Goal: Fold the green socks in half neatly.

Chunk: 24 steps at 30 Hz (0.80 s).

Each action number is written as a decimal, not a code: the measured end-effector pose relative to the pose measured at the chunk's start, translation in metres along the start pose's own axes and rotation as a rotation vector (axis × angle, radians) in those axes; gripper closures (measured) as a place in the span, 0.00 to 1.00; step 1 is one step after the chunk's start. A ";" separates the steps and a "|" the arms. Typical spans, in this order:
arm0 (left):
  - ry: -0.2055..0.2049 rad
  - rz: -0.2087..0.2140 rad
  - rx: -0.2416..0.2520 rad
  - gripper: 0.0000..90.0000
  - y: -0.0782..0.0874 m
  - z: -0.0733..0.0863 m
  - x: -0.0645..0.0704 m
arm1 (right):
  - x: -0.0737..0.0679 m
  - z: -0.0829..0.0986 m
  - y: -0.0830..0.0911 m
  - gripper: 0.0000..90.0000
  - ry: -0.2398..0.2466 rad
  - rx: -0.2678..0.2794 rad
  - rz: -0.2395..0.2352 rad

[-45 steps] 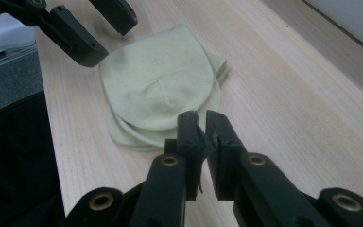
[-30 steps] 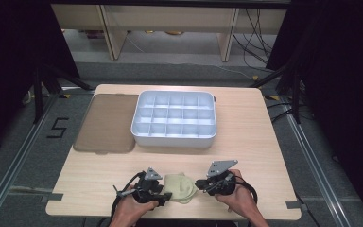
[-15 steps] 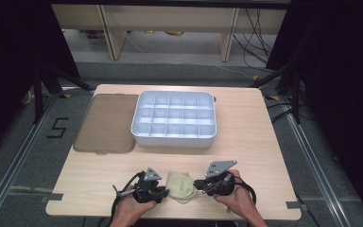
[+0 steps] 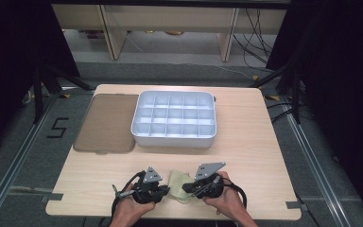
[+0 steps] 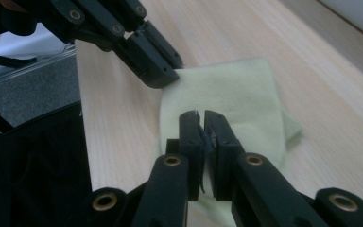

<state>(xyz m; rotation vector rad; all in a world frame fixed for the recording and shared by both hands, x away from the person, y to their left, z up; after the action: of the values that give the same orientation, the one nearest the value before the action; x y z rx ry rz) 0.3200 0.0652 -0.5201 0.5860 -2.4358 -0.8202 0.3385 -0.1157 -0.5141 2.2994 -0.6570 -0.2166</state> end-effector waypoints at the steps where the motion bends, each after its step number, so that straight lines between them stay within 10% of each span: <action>1: -0.011 0.002 -0.003 0.94 0.001 0.000 0.001 | -0.002 0.000 -0.002 0.96 0.001 -0.006 -0.008; 24: -0.057 0.002 0.018 0.95 0.003 -0.005 0.013 | 0.002 -0.001 -0.021 0.98 -0.025 -0.025 -0.019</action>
<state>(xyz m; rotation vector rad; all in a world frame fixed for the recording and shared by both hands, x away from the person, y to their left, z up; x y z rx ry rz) 0.3115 0.0587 -0.5105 0.5738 -2.4978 -0.8249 0.3484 -0.1038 -0.5277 2.2832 -0.6412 -0.2613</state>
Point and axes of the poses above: each handheld gripper's, and its own axes: y roughly backward along the jaws, z roughly out of its underside, x roughly to its right, the point moved 4 cm from there along -y, roughly forward along the jaws, and after that the axes turned 13 degrees about z, right-handed, at the moved point
